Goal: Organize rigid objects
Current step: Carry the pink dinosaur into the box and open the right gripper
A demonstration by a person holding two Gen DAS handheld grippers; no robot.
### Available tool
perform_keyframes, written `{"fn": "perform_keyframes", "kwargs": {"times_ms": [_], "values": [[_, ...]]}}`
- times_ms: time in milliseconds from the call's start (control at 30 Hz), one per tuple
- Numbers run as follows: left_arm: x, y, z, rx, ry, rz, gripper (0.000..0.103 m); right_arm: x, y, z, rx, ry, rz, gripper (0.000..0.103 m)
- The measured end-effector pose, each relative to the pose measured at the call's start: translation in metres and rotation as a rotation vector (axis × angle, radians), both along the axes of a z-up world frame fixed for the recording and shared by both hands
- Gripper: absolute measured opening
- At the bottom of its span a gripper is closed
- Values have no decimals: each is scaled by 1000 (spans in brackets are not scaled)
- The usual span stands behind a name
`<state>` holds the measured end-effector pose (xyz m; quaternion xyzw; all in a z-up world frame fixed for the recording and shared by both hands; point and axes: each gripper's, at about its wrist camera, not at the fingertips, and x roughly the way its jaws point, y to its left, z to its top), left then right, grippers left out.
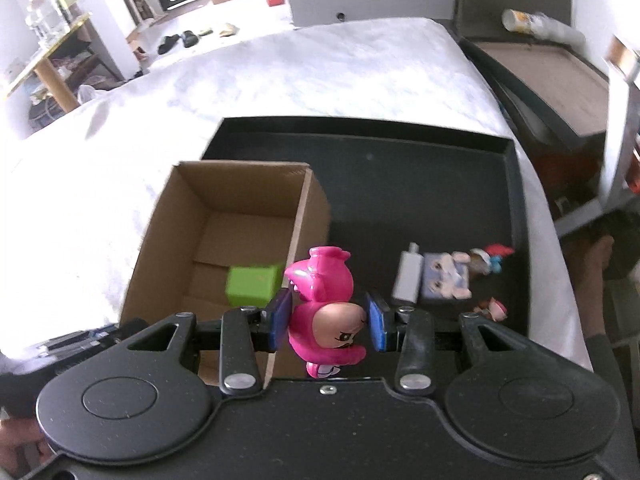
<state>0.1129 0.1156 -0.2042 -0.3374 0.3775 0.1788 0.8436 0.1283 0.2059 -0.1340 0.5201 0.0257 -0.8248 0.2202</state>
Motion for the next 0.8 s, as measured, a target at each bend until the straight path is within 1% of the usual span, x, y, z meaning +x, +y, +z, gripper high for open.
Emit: {"fn": "perform_keyframes", "kwargs": {"times_ms": [267,433,800], "values": [[-2,1,-2,-7,-4,4,19,-6,-29,8,-31,16,55,40],[-3,2,-3,-14,-9,4,19,-10,-49,5,-48,4,90,40],[-5,6,-6,-33,-25,19,19,-25,-92,-9,-35,-13,133,40]]}}
